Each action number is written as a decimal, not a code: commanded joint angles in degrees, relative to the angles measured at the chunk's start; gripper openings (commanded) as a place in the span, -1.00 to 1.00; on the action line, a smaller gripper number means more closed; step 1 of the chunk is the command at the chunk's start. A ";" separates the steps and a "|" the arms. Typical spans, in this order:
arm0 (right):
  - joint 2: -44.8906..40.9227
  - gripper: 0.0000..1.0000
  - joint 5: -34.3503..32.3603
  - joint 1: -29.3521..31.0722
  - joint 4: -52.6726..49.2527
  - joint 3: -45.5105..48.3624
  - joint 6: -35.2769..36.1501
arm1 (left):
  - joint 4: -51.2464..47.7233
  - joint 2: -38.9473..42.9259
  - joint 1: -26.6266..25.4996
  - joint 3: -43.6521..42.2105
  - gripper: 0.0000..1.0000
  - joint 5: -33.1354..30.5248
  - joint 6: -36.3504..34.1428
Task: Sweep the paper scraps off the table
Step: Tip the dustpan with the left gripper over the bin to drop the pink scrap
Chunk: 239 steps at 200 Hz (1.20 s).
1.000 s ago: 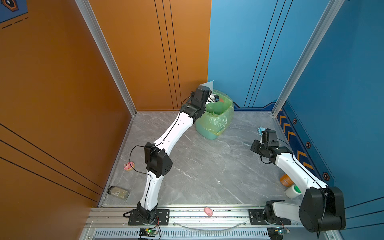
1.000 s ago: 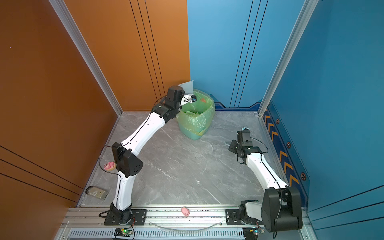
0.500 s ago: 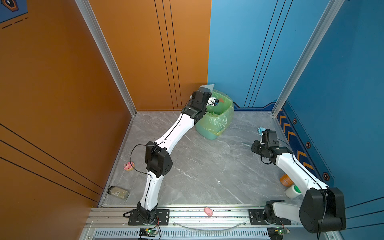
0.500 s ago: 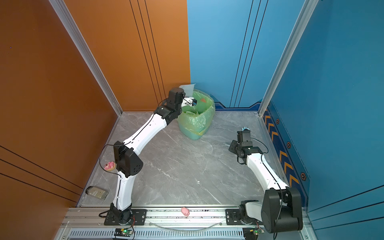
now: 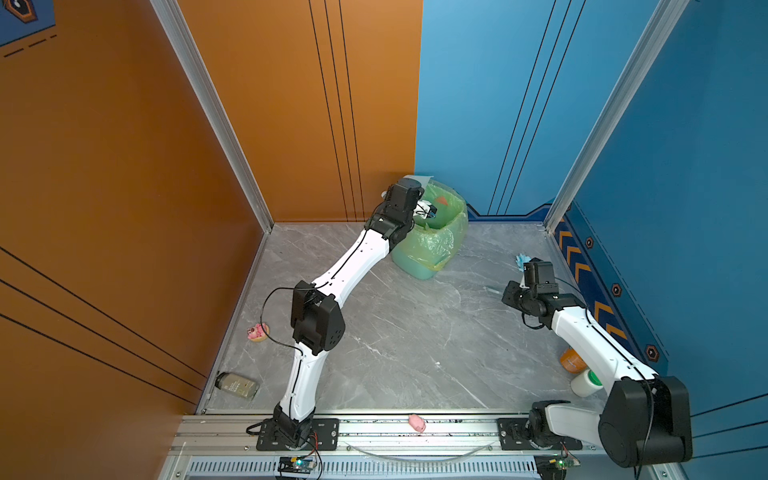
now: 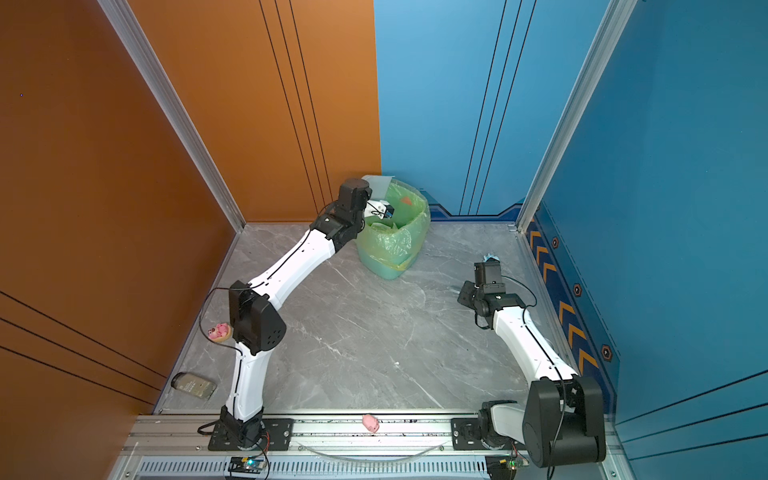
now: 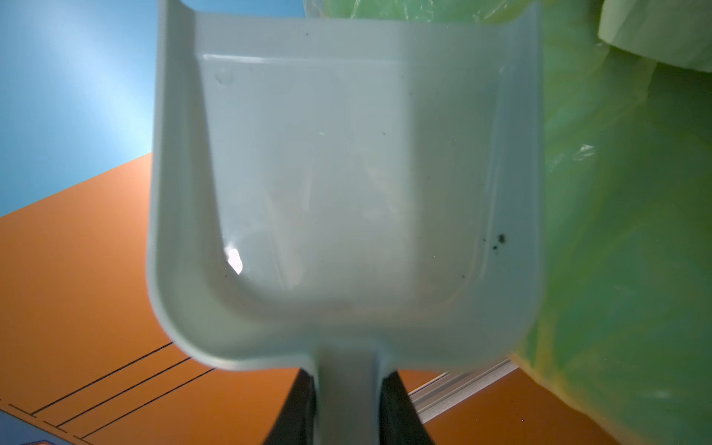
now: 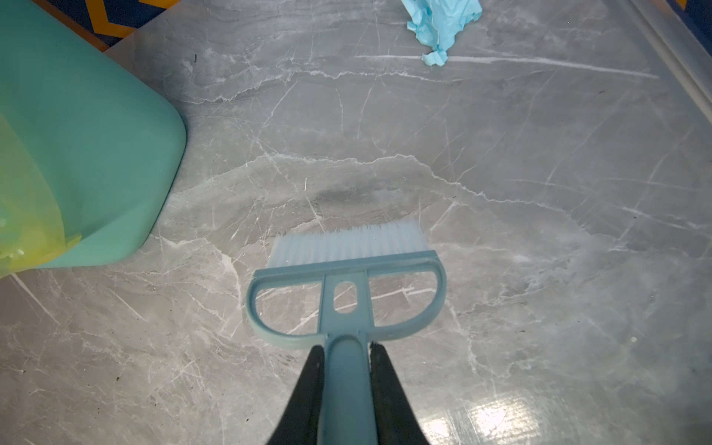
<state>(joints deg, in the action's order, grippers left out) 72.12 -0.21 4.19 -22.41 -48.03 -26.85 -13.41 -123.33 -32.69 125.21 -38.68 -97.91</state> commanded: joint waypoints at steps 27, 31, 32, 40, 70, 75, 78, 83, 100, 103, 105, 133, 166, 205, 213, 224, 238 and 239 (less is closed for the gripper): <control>-2.18 -1.00 -0.65 0.55 -2.22 -0.40 1.45 | 1.32 3.47 -0.18 -1.23 -1.00 1.60 -2.79; -2.20 -1.00 -0.63 0.56 -2.25 -0.35 1.45 | 1.40 3.73 -0.18 -1.48 -1.00 1.86 -2.89; -2.18 -1.00 -0.65 0.56 -2.26 -0.33 1.45 | 1.43 3.81 -0.14 -1.56 -1.00 1.90 -2.90; -2.20 -1.00 -0.54 0.56 -2.20 -0.27 1.45 | 1.83 4.37 -0.16 -2.16 -1.00 2.55 -3.06; -2.19 -1.00 -0.05 0.91 -2.20 -0.11 1.27 | 2.03 5.90 0.17 -2.78 -1.00 5.21 -2.15; -2.17 -1.00 -0.06 0.95 -2.20 -0.04 1.28 | 2.04 6.01 0.20 -2.59 -1.00 5.48 -2.03; -2.21 -1.00 -0.21 1.02 -2.30 -0.04 1.18 | 2.00 5.96 0.25 -2.44 -1.00 5.60 -2.00; -2.32 -1.00 -0.30 1.09 -2.33 -0.01 1.27 | 2.01 6.05 0.34 -2.42 -1.00 5.83 -1.89; -2.36 -1.00 -0.38 1.09 -2.45 -0.04 1.34 | 3.87 5.98 0.61 -2.33 -1.00 6.24 -2.39; -2.46 -1.00 -0.45 1.09 -2.50 -0.04 1.36 | 3.99 5.99 0.61 -2.34 -1.00 6.24 -2.56; -2.43 -1.00 -0.46 1.13 -2.47 -0.05 1.36 | 4.07 5.99 0.61 -2.34 -1.00 6.24 -2.66; -2.42 -1.00 -0.93 1.17 -2.65 -0.04 1.45 | 6.39 6.17 0.89 -2.77 -1.00 6.67 -3.49; -2.30 -1.00 -1.42 1.09 -1.95 -0.18 1.27 | 0.91 6.48 1.16 1.65 -1.00 8.07 5.34; -1.53 -1.00 -1.95 0.87 -1.69 -2.02 1.60 | -0.99 10.37 2.12 1.03 -1.00 14.74 19.54; -1.34 -1.00 -2.11 0.82 -1.70 -2.62 1.69 | -2.40 11.52 2.58 0.77 -1.00 17.27 23.05; -1.05 -1.00 -2.37 0.74 -1.71 -3.29 1.80 | -3.54 13.16 2.97 -0.27 -1.00 20.32 26.90; -0.72 -1.00 -2.71 0.60 -1.50 -4.08 1.85 | -2.86 15.57 3.29 -3.16 -1.00 23.13 30.05; -0.69 -1.00 -2.75 0.58 -1.45 -4.13 1.87 | -2.76 15.79 3.31 -3.45 -1.00 23.30 30.32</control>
<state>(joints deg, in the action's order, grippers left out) 71.05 -0.51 4.93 -23.59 -49.28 -26.37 -15.51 -113.45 -30.30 124.53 -22.92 -79.00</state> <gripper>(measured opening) 0.202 0.222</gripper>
